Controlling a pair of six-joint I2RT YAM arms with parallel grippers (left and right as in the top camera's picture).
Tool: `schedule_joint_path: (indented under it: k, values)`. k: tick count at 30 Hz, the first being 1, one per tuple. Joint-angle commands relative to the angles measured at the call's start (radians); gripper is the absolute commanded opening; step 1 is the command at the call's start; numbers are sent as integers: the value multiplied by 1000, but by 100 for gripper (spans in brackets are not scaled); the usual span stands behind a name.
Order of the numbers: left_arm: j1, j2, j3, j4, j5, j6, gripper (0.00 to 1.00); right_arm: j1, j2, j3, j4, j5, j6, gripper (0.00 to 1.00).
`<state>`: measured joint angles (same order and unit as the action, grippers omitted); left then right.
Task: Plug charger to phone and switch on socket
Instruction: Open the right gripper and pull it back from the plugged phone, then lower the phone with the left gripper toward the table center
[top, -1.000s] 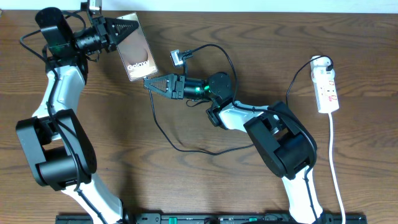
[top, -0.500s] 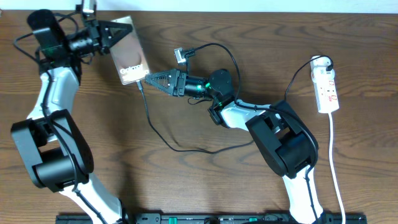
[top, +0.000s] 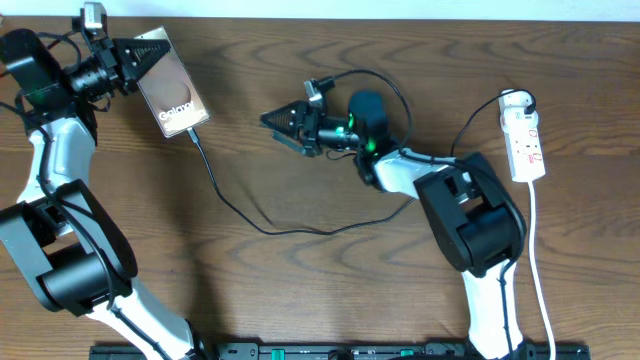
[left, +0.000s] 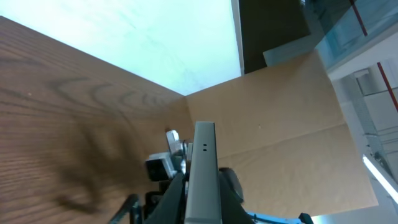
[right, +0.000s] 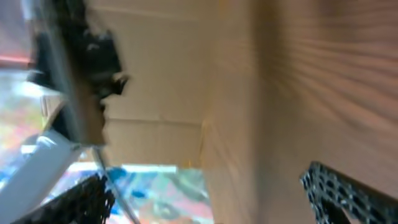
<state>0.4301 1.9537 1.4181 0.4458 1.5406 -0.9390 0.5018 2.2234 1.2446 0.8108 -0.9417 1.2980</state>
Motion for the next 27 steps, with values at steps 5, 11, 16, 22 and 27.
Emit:
schedule_joint_path:
  k: [5,11,16,22,27]
  values:
    - [-6,-27,5,5,31,-1,7,-27,-95,105,-387,21,-366,99]
    - [-8,-27,-23,5,31,8,7,-31,-251,215,-958,321,-650,99]
    - [-34,-27,-77,5,30,48,8,-31,-410,284,-1313,682,-717,99]
    - [-115,-26,-182,5,-23,93,8,-31,-533,293,-1532,930,-718,99]
    - [-189,-18,-280,5,-103,138,7,-30,-550,293,-1624,962,-720,99]
